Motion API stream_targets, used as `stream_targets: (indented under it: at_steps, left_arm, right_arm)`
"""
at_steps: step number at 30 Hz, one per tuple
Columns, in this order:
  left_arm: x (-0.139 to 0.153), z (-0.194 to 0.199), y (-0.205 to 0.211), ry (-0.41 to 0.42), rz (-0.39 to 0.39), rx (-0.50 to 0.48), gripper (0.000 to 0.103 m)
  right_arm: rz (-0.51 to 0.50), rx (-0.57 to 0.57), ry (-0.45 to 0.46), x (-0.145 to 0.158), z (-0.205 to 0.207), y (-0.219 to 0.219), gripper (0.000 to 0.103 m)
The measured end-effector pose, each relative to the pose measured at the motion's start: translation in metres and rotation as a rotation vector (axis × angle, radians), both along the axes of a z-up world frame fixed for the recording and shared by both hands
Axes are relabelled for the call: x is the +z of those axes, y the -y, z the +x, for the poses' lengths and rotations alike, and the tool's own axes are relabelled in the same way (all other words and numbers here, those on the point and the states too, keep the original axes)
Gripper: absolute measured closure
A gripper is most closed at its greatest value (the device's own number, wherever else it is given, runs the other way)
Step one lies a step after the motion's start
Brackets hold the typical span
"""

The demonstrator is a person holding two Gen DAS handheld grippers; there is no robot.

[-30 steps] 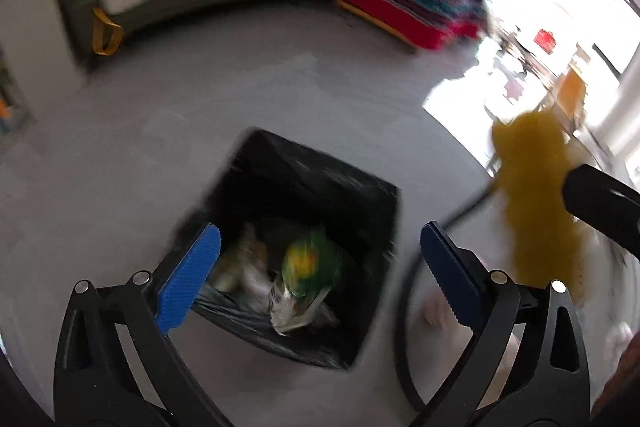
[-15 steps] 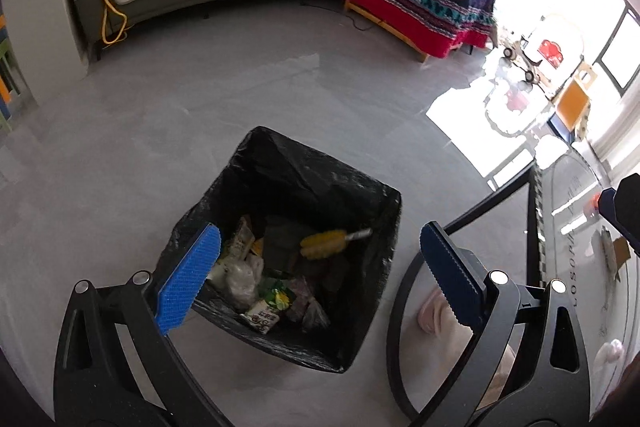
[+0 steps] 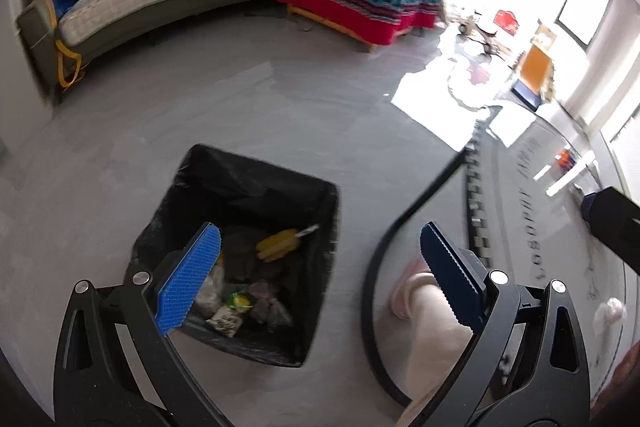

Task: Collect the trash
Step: 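Return both tools to the table toward the remaining plastic bag and wrapper, then grasp the clear plastic bag with red print using the right tool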

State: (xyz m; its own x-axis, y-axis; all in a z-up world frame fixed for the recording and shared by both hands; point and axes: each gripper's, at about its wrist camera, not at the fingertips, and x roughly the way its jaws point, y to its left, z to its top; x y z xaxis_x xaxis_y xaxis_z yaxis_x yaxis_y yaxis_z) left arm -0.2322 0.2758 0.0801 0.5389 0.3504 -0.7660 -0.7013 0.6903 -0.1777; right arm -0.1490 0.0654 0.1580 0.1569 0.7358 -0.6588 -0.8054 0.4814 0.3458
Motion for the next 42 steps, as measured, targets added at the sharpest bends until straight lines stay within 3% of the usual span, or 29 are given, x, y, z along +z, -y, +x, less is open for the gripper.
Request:
stream_targets:
  at_steps: [10,24,37,42]
  left_arm:
    - [0.022,0.072,0.071,0.029,0.022,-0.218,0.006]
    - [0.017,0.171,0.181,0.000,0.001,-0.503,0.006]
    - [0.001,0.243,0.271,-0.048,-0.016,-0.688,0.006]
    - [-0.006,0.263,0.289,-0.063,-0.033,-0.714,0.006]
  right_arm:
    - [-0.009,-0.218,-0.012,0.000,0.053,0.086,0.025]
    - [-0.056,-0.554,-0.019,-0.019,0.125,0.231,0.025]
    - [-0.092,-0.824,-0.077,-0.046,0.164,0.359,0.025]
    - [-0.100,-0.930,-0.140,-0.065,0.184,0.405,0.025]
